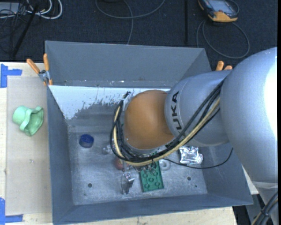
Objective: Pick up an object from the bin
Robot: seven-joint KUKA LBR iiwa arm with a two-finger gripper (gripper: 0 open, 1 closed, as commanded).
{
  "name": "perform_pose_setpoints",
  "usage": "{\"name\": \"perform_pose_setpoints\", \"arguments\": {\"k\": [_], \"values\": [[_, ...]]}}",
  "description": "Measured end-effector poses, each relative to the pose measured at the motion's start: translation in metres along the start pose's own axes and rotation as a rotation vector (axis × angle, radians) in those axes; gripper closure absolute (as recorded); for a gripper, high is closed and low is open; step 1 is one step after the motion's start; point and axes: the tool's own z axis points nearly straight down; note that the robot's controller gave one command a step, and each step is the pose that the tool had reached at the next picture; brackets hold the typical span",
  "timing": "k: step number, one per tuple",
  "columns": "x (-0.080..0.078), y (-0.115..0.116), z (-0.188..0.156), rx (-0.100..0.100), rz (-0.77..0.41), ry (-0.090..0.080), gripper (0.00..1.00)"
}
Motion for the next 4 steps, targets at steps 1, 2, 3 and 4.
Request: {"name": "perform_pose_setpoints", "arguments": {"k": [1, 2, 3, 4], "values": [[-0.038, -0.089, 0.009, 0.001, -0.066, -0.016, 0.0], [-0.001, -0.043, 0.009, 0.001, -0.139, -0.015, 0.0], [-0.004, -0.044, 0.005, 0.0, -0.132, -0.019, 1.0], [-0.008, -0.053, -0.12, 0.003, -0.21, -0.017, 1.0]]}}
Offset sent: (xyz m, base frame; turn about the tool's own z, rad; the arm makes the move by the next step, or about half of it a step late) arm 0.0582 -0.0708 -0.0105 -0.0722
